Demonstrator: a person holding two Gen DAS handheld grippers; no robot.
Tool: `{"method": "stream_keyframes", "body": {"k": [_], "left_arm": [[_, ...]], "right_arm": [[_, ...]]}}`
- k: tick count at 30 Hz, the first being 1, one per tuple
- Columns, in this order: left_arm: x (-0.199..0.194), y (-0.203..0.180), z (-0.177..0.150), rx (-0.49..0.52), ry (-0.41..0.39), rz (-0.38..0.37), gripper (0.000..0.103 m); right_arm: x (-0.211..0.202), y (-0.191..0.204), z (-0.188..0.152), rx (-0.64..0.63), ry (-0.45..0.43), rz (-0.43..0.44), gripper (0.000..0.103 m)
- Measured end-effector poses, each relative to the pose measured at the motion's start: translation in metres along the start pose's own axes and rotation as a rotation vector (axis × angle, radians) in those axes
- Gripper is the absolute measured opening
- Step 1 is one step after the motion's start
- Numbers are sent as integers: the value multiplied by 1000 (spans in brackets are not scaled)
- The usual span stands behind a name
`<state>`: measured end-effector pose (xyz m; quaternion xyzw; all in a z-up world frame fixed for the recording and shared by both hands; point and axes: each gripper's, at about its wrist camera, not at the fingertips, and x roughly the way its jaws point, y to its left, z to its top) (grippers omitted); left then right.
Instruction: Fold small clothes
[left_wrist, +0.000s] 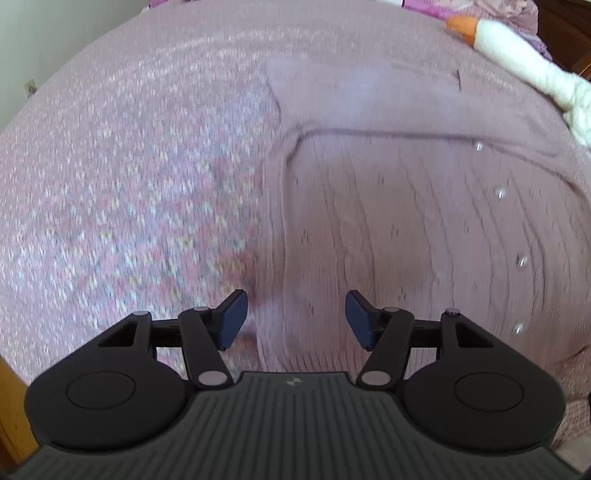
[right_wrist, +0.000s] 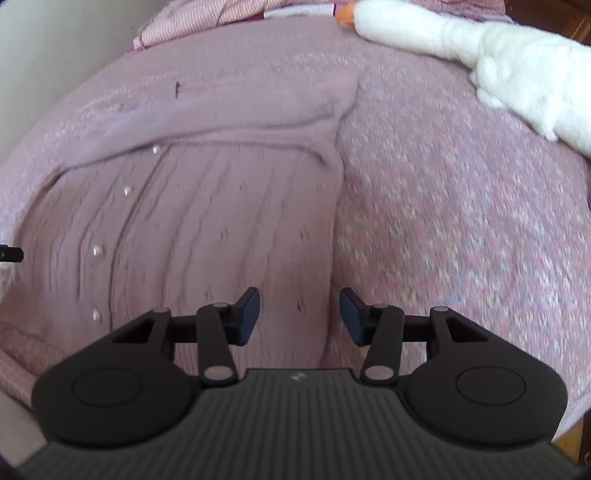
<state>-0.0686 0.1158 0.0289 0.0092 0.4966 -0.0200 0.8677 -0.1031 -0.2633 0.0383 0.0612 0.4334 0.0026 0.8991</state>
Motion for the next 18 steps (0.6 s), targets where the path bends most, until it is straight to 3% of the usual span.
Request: {"method": "stream_keyframes", "body": {"k": [6, 18], "left_arm": [[12, -6, -12, 0, 66, 8, 67], [21, -16, -17, 18, 71, 9, 67]], "right_arm": [[4, -1, -17, -8, 72, 20, 50], [19, 17, -24, -67, 135, 69, 53]]}}
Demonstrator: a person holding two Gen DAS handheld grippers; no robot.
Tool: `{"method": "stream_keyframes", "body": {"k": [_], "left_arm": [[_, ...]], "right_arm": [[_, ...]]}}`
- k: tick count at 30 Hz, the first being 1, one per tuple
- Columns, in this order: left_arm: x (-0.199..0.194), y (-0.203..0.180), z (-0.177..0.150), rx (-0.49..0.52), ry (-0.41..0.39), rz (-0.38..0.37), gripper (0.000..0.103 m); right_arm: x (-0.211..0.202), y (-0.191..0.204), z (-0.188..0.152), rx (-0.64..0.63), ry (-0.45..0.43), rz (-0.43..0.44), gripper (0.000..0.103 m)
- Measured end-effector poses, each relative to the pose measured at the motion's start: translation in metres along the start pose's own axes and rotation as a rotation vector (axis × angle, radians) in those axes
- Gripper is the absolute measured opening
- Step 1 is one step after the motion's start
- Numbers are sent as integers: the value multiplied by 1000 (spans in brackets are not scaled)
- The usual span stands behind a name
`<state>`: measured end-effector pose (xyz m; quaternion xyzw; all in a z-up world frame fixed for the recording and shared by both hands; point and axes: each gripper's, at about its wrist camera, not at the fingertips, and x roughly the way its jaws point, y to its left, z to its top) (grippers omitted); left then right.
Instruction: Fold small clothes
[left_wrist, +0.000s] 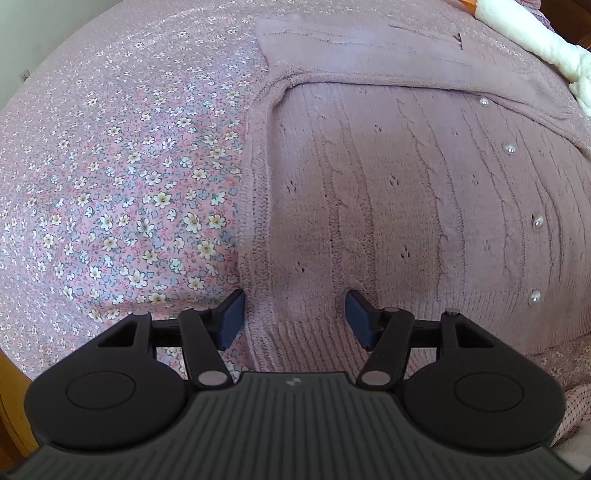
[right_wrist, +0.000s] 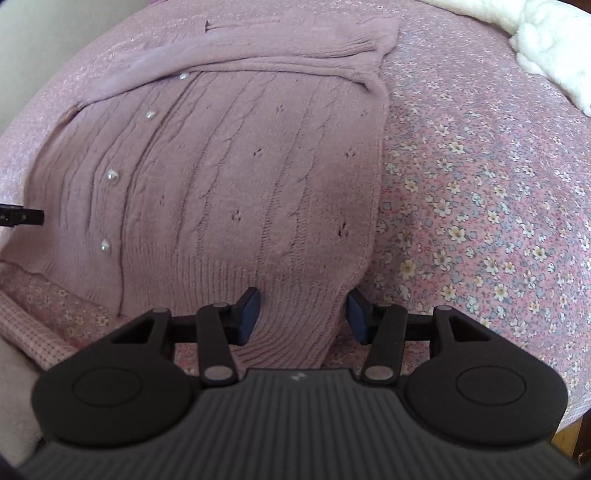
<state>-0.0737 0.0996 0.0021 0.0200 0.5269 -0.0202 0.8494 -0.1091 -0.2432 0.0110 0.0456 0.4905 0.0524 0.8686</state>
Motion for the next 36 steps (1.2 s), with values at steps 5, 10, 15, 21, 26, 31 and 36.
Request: {"method": "stream_keyframes", "body": {"k": [5, 10, 15, 21, 26, 31, 36], "left_arm": [[7, 1, 2, 3, -1, -6, 67], [10, 3, 1, 15, -15, -23, 67], [2, 10, -4, -13, -21, -133, 39], [9, 12, -5, -24, 10, -123, 41], [17, 8, 0, 35, 32, -130, 44], [21, 8, 8, 28, 82, -159, 41], [12, 13, 10, -19, 69, -247, 13]], "right_arm": [[2, 0, 0, -1, -2, 8, 53], [3, -3, 0, -7, -11, 16, 51], [0, 1, 0, -33, 3, 68, 32], [8, -1, 5, -33, 21, 77, 33], [10, -2, 4, -35, 17, 92, 31], [6, -4, 5, -31, 5, 128, 18], [-6, -5, 10, -29, -31, 191, 15]]}}
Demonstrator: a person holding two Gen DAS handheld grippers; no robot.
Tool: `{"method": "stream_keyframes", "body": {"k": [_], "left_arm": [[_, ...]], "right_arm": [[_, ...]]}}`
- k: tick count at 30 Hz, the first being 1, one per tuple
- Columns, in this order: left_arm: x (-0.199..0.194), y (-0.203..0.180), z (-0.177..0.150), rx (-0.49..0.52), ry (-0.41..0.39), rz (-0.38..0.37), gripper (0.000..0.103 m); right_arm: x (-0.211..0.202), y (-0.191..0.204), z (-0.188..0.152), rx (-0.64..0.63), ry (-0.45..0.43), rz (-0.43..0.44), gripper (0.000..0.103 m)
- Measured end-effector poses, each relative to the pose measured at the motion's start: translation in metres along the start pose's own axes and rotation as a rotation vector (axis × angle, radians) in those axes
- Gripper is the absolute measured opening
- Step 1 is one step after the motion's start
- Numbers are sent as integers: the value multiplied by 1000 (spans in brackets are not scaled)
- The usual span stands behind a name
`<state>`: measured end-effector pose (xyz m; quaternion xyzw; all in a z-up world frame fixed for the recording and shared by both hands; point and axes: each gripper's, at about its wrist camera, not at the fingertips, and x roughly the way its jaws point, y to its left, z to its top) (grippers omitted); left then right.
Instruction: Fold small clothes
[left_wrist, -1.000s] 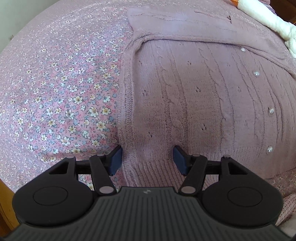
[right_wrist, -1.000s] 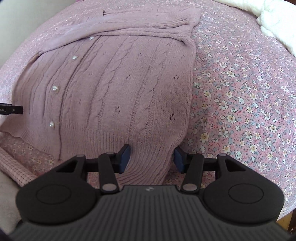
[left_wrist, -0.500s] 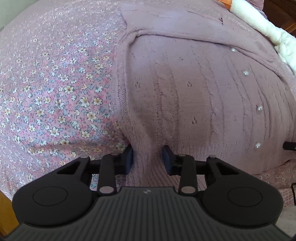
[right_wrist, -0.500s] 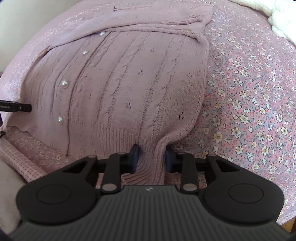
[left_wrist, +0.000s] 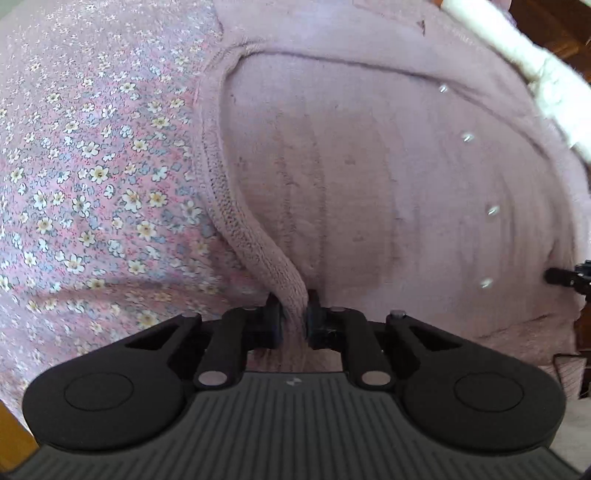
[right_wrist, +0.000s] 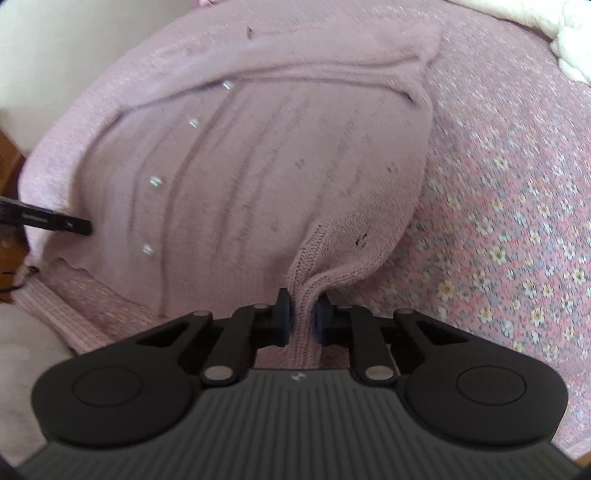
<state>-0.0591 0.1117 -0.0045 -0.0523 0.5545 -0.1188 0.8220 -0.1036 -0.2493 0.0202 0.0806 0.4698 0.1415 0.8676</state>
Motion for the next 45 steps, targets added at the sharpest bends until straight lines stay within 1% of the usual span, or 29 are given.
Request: {"method": "stream_keyframes", "body": {"k": [2, 5, 10, 14, 15, 18, 24, 29, 34, 39, 42, 45], "left_arm": [[-10, 0, -1, -14, -37, -49, 12], [-27, 8, 2, -95, -88, -134, 12], [-54, 18, 17, -194, -201, -222, 12], [-73, 24, 36, -247, -283, -266, 12], [-72, 18, 43, -253, -302, -267, 12], [-83, 17, 60, -273, -368, -275, 12], [-97, 17, 93, -305, -458, -262, 12], [-103, 12, 124, -281, -520, -213, 12], [-99, 6, 159, -263, -560, -184, 12], [-84, 2, 200, -246, -571, -146, 12], [-66, 5, 222, -251, -557, -131, 12], [-43, 11, 241, -266, -529, -92, 12]], "right_arm": [[-9, 0, 5, 20, -36, 47, 15], [-20, 1, 13, 33, -96, 75, 15], [-35, 1, 28, 61, -205, 120, 14], [-45, -2, 42, 74, -298, 134, 13], [-47, -3, 46, 76, -318, 135, 13], [-52, -8, 59, 89, -382, 133, 13], [-56, -18, 89, 121, -497, 94, 13], [-50, -29, 115, 152, -568, 27, 13], [-39, -42, 147, 183, -622, -13, 13], [-23, -48, 178, 181, -641, -61, 13], [-10, -52, 194, 188, -636, -89, 13], [7, -56, 205, 192, -614, -134, 13]]}}
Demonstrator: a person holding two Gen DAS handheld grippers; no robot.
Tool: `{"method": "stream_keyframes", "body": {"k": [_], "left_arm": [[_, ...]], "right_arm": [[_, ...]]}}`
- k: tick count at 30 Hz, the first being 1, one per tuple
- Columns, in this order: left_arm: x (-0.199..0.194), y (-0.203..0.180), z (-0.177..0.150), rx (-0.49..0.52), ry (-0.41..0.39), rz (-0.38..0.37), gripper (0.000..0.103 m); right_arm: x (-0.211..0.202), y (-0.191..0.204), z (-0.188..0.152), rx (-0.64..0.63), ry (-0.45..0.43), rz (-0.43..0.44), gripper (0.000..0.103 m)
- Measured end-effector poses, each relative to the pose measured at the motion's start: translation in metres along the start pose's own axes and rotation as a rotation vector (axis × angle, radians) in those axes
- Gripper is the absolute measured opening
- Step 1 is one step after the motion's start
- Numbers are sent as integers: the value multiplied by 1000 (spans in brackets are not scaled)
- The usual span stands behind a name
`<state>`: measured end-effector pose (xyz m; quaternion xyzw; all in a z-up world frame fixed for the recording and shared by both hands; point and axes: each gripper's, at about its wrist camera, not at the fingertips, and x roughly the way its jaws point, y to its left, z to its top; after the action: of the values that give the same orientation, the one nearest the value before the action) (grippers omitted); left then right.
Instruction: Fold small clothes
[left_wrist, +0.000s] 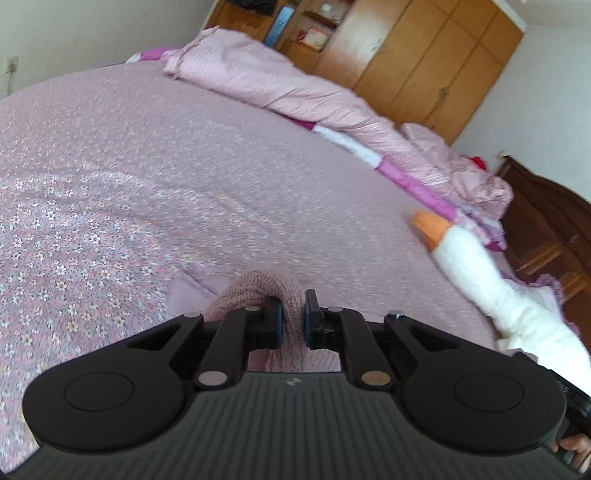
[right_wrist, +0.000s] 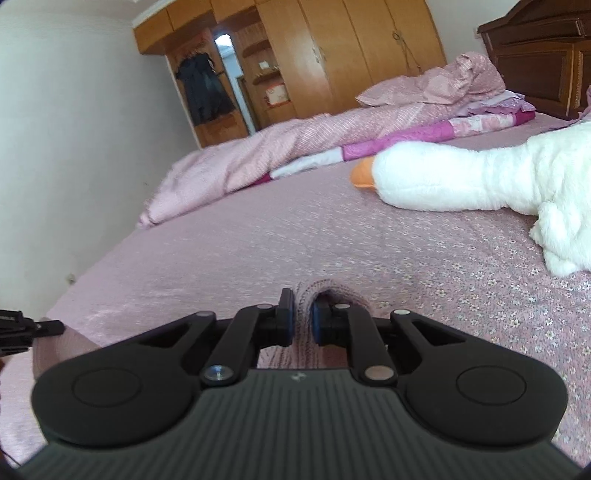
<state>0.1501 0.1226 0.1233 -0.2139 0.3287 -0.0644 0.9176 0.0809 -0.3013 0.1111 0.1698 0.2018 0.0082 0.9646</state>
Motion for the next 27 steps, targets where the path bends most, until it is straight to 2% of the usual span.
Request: {"method": "stream_keyframes", "body": {"k": [4, 9, 14, 17, 19, 20, 21, 23, 24, 25, 27], "left_arm": [[40, 18, 0, -15, 44, 68, 12], [80, 42, -15, 0, 111, 152, 12], [91, 48, -25, 60, 112, 171, 13], [88, 44, -22, 85, 118, 171, 14], [82, 40, -20, 133, 130, 182, 20], [78, 36, -19, 159, 136, 188, 21], [73, 32, -18, 197, 139, 193, 26], [57, 21, -19, 264, 131, 218, 42], [50, 17, -19, 309, 117, 241, 53], [43, 13, -19, 345, 100, 254, 58], [30, 8, -19, 388, 86, 253, 59]], "right_arm": [[29, -7, -7, 12, 52, -52, 13], [58, -13, -25, 0, 127, -106, 15], [80, -22, -44, 3, 212, -137, 19], [78, -22, -50, -13, 200, -136, 20], [73, -19, -48, -34, 211, -138, 26], [68, -17, -46, -54, 214, -138, 33], [64, -15, -44, -75, 224, -143, 37], [51, -12, -41, -122, 216, -141, 49], [45, -11, -39, -147, 211, -141, 49], [40, -10, -38, -172, 210, -141, 49], [29, -7, -37, -222, 210, -143, 49]]}}
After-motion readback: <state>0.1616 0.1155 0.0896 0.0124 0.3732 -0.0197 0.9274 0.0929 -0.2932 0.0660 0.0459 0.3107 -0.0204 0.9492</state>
